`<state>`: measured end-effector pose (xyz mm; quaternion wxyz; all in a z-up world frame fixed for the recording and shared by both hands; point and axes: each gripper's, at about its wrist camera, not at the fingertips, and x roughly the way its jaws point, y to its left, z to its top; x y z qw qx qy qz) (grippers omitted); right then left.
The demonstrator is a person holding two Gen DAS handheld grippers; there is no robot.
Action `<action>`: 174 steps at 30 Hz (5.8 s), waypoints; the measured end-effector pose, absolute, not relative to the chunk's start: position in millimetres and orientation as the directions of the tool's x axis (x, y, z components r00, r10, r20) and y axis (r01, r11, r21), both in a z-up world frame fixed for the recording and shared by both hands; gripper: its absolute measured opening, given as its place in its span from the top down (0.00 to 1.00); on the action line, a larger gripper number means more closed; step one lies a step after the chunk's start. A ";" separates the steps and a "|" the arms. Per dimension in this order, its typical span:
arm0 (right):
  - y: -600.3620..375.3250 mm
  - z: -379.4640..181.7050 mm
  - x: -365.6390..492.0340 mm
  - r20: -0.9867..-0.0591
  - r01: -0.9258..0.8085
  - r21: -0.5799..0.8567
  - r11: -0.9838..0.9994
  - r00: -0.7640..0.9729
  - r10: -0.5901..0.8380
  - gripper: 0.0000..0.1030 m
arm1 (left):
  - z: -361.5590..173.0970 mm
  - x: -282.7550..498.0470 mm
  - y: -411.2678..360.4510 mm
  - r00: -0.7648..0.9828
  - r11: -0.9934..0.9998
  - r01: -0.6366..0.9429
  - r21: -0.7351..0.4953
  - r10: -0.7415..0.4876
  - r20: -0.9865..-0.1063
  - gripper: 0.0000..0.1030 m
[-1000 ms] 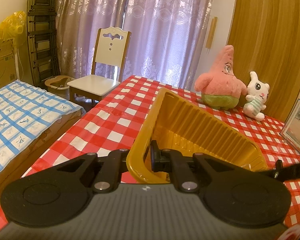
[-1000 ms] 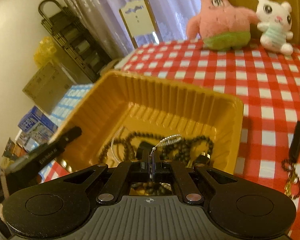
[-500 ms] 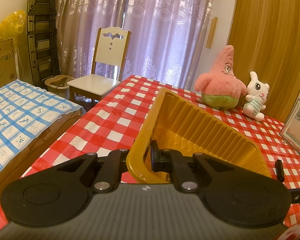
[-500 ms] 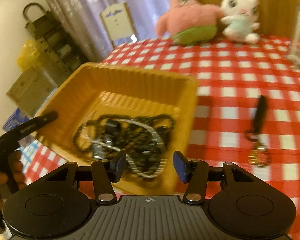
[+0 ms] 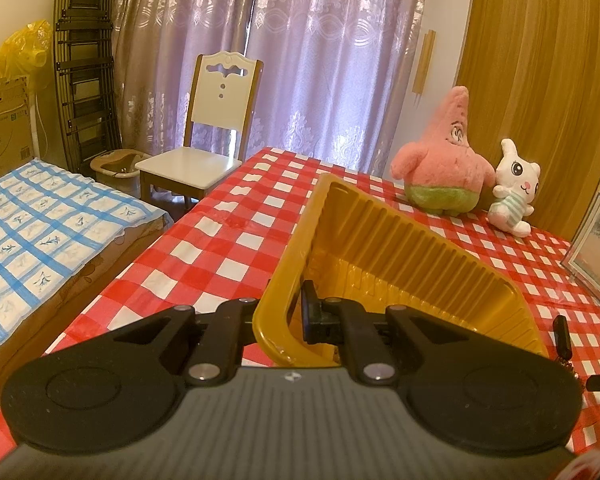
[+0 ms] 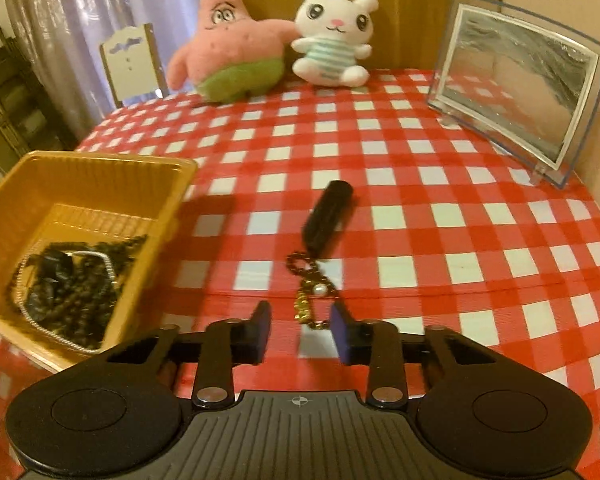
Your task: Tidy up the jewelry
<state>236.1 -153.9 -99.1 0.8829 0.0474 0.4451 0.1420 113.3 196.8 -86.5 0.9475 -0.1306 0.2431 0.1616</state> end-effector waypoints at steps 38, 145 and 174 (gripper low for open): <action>-109.8 -127.8 259.7 -0.791 -0.422 -0.065 0.904 0.575 0.212 0.95 | -88.5 112.1 197.4 0.827 0.913 -0.372 -0.169 0.243 -0.507 0.91; -106.1 -123.0 270.5 -0.778 -0.334 0.143 0.932 0.544 0.315 0.93 | -87.4 121.0 197.6 0.825 0.912 -0.372 -0.170 0.241 -0.511 0.91; 3.9 -44.8 251.6 -0.618 -0.562 0.401 0.723 0.417 0.666 0.93 | -86.5 122.5 198.0 0.829 0.913 -0.368 -0.176 0.236 -0.507 0.91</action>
